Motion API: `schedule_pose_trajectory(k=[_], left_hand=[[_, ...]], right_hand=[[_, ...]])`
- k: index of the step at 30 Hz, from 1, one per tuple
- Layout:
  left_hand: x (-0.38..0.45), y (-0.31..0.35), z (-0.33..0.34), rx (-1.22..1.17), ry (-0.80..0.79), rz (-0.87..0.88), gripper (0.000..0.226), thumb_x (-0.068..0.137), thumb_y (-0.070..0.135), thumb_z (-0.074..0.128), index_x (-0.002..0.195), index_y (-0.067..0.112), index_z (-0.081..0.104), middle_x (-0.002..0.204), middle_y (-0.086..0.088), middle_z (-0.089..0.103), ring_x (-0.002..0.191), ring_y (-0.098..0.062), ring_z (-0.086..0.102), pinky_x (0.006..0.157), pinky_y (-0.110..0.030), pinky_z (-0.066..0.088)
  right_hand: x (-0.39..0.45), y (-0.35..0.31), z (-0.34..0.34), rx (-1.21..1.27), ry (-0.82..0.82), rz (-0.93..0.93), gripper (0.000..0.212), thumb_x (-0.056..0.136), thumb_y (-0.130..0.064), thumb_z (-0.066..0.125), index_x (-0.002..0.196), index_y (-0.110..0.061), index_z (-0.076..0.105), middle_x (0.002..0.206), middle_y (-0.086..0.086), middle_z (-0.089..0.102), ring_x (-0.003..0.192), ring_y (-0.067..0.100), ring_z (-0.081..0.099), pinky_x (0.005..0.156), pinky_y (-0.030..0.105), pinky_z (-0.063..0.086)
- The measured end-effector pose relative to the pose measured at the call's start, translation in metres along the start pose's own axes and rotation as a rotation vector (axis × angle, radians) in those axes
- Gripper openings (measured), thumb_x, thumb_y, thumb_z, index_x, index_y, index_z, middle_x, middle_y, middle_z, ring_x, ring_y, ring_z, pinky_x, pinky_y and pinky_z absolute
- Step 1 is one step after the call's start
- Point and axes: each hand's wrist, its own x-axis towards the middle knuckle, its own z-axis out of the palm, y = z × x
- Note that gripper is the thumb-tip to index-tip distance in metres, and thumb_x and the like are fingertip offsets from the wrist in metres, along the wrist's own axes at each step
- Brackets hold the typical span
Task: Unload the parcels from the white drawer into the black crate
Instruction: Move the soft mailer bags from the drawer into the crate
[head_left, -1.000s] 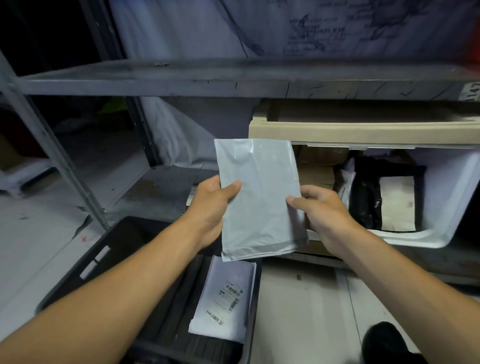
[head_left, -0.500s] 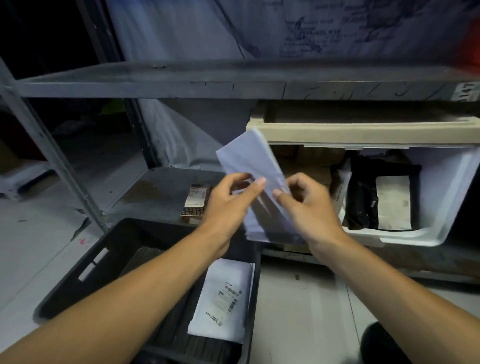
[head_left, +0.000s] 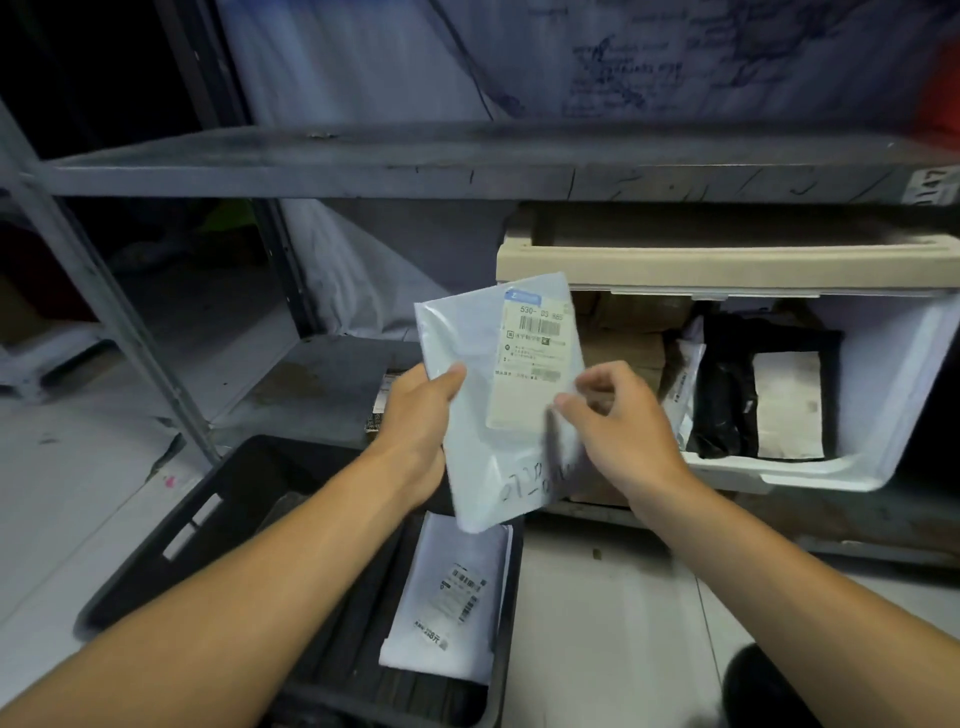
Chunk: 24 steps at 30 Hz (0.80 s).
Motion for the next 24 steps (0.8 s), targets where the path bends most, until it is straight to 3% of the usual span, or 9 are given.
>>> schedule_pose_trajectory(k=[4, 6, 9, 15, 19, 22, 24], left_hand=[[0.004, 0.004, -0.014, 0.077, -0.054, -0.043, 0.02, 0.105, 0.012, 0.05, 0.11, 0.01, 0.07, 0.101, -0.006, 0.079, 0.09, -0.023, 0.076, 0.076, -0.038, 0.061], [0.007, 0.003, -0.019, 0.151, -0.012, -0.025, 0.017, 0.104, 0.014, 0.055, 0.106, 0.011, 0.071, 0.099, -0.006, 0.079, 0.089, -0.024, 0.076, 0.079, -0.042, 0.061], [0.01, 0.0, -0.027, 0.283, 0.064, 0.026, 0.013, 0.101, 0.014, 0.061, 0.097, 0.012, 0.073, 0.093, -0.007, 0.079, 0.082, -0.024, 0.075, 0.077, -0.042, 0.062], [0.014, 0.004, -0.048, 0.457, 0.055, 0.018, 0.012, 0.099, 0.014, 0.064, 0.094, 0.013, 0.074, 0.092, -0.007, 0.078, 0.082, -0.024, 0.073, 0.075, -0.038, 0.06], [0.018, 0.008, -0.076, 0.689, -0.1, -0.162, 0.023, 0.098, -0.001, 0.053, 0.103, 0.011, 0.072, 0.098, -0.006, 0.076, 0.086, -0.022, 0.069, 0.078, -0.038, 0.053], [0.021, 0.001, -0.099, 0.833, -0.144, -0.236, 0.026, 0.097, -0.005, 0.052, 0.102, 0.011, 0.071, 0.092, -0.003, 0.077, 0.084, -0.021, 0.071, 0.072, -0.036, 0.057], [0.027, -0.013, -0.113, 0.879, -0.074, -0.198, 0.02, 0.094, -0.005, 0.06, 0.099, 0.01, 0.072, 0.091, -0.005, 0.076, 0.082, -0.021, 0.071, 0.071, -0.036, 0.057]], right_hand=[[0.002, 0.0, -0.009, 0.164, -0.062, 0.188, 0.021, 0.095, -0.018, 0.072, 0.11, -0.02, 0.058, 0.097, 0.003, 0.073, 0.085, 0.015, 0.065, 0.071, 0.038, 0.054], [0.002, 0.001, -0.007, 0.141, -0.105, 0.19, 0.009, 0.094, -0.012, 0.071, 0.098, -0.015, 0.064, 0.093, 0.014, 0.075, 0.08, 0.022, 0.069, 0.08, 0.048, 0.059], [0.0, 0.001, -0.002, 0.114, -0.106, 0.19, 0.007, 0.093, -0.012, 0.073, 0.092, -0.015, 0.067, 0.093, 0.014, 0.076, 0.089, 0.03, 0.074, 0.085, 0.054, 0.061], [-0.009, 0.005, 0.011, 0.042, -0.124, 0.163, 0.011, 0.092, -0.012, 0.074, 0.091, -0.018, 0.064, 0.085, 0.007, 0.075, 0.086, 0.025, 0.074, 0.082, 0.05, 0.062], [-0.014, 0.009, 0.028, -0.116, -0.111, 0.085, 0.027, 0.088, -0.012, 0.077, 0.096, -0.026, 0.055, 0.088, 0.005, 0.07, 0.086, 0.023, 0.068, 0.071, 0.039, 0.058], [-0.023, 0.02, 0.054, -0.232, -0.198, 0.043, 0.02, 0.09, -0.011, 0.074, 0.094, -0.023, 0.058, 0.088, -0.004, 0.068, 0.084, 0.014, 0.065, 0.069, 0.032, 0.056], [-0.027, 0.032, 0.074, -0.324, -0.247, 0.009, 0.011, 0.089, -0.012, 0.075, 0.09, -0.02, 0.068, 0.087, -0.006, 0.069, 0.085, 0.015, 0.066, 0.076, 0.033, 0.057]])
